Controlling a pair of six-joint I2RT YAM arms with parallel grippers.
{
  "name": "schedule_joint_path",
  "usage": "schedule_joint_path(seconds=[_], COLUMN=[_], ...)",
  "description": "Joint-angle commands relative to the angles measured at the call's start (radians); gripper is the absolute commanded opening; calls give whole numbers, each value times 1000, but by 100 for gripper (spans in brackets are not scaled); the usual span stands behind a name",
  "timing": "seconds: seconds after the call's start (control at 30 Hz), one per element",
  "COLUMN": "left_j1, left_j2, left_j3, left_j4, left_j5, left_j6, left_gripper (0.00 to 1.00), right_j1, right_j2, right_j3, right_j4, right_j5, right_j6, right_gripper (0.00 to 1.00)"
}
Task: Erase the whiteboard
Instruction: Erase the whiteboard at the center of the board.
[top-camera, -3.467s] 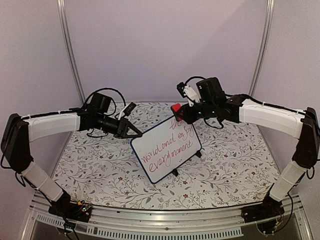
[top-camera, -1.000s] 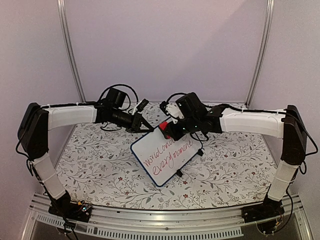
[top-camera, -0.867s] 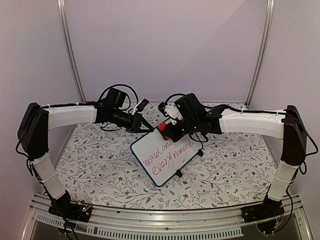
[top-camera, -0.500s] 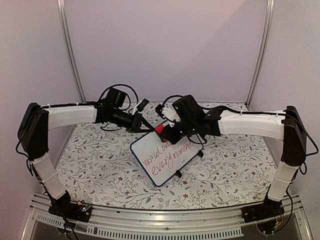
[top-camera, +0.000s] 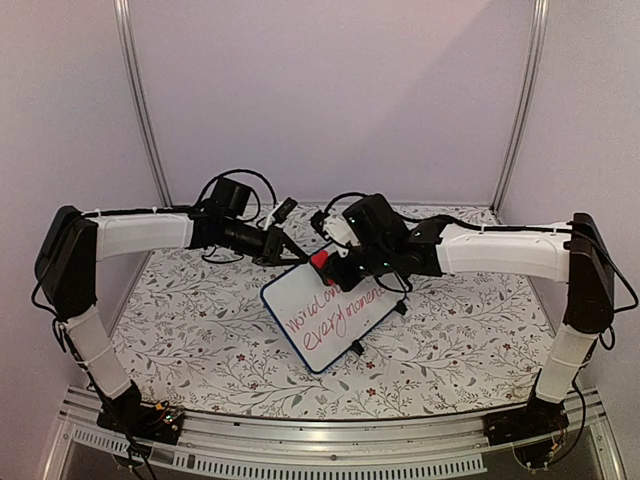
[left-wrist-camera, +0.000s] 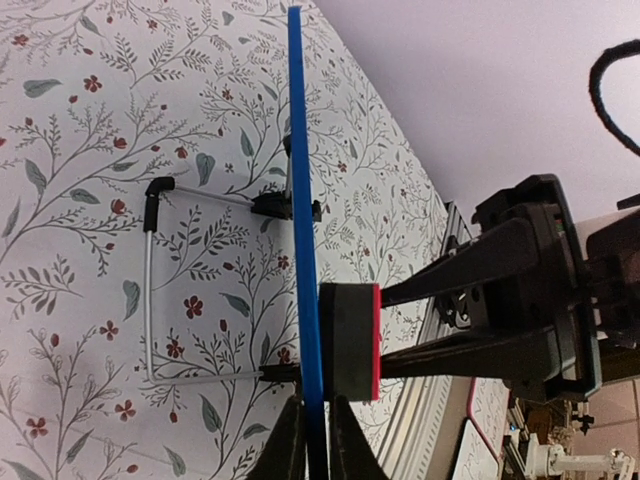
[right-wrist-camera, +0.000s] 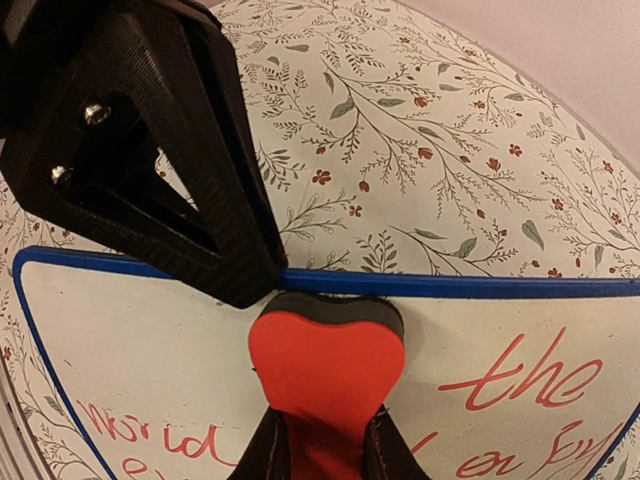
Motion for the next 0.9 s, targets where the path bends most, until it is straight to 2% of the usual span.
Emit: schedule_joint_path(seconds=[0.0, 0.37, 0.73, 0.87], left_j1=[7, 12, 23, 23], left_j2=[-46, -53, -61, -63], left_j3=[-13, -25, -43, -44], left_j4=[63, 94, 142, 145], left_j5=[62, 92, 123, 125], left_j6=[-12, -32, -69, -70], left_gripper=[9, 16, 27, 28], right_j1=[4, -13, 13, 22], right_j2=[-44, -41, -33, -30], right_j3=[-29, -33, -42, -43], right_j4=[6, 4, 38, 42], right_j5=[97, 160, 28, 12], right_j6=[32, 77, 44, 46], right_gripper=[12, 12, 12, 12])
